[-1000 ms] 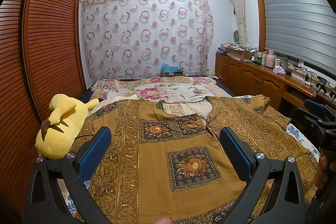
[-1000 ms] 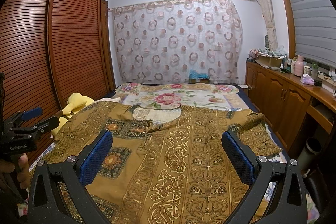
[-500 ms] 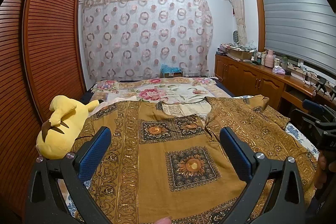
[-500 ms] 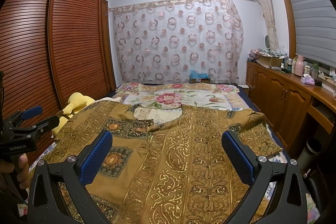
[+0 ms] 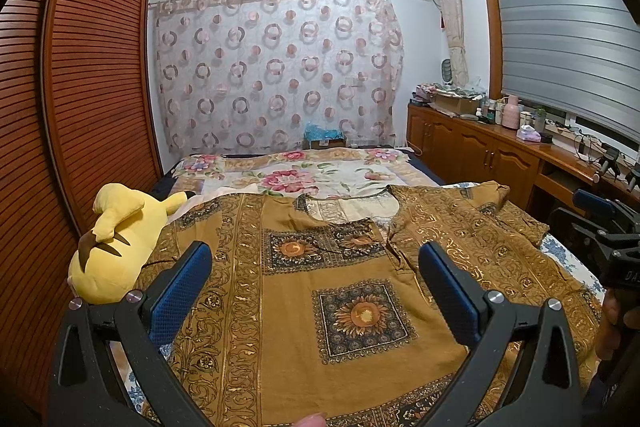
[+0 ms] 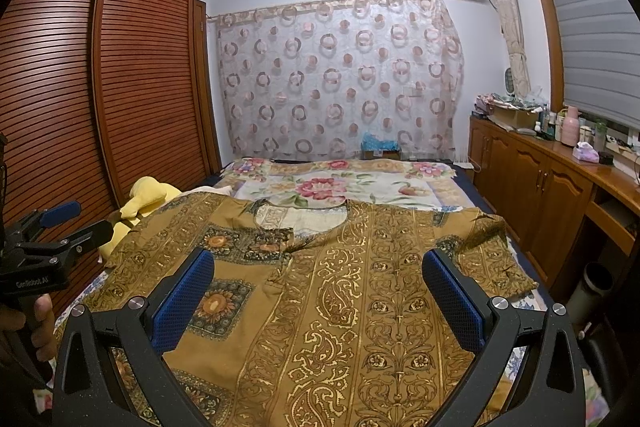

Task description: Fold small clothes

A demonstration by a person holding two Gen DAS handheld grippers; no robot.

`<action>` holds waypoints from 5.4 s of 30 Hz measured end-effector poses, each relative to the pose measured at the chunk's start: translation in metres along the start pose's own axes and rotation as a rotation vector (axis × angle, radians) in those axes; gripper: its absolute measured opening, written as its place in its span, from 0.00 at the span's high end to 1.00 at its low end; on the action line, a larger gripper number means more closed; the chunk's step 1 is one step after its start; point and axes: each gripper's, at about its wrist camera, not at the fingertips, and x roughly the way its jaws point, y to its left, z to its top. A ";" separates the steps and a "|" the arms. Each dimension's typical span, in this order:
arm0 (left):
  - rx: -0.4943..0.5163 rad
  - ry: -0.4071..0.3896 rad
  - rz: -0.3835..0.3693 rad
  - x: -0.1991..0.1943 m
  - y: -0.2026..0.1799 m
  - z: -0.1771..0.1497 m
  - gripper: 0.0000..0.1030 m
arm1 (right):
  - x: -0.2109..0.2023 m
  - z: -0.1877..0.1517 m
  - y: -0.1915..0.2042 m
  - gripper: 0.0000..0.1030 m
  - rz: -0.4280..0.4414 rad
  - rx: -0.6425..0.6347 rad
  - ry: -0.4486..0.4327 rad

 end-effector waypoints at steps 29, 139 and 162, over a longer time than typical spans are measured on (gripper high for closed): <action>-0.011 0.090 0.054 0.010 0.043 -0.015 0.00 | 0.021 -0.004 0.004 0.00 0.060 -0.026 0.071; -0.125 0.441 -0.107 0.158 0.138 -0.023 0.87 | 0.084 -0.002 -0.009 0.00 0.188 -0.038 0.298; 0.072 0.331 -0.302 0.149 0.035 0.032 0.61 | 0.072 -0.003 -0.035 0.00 0.150 -0.010 0.293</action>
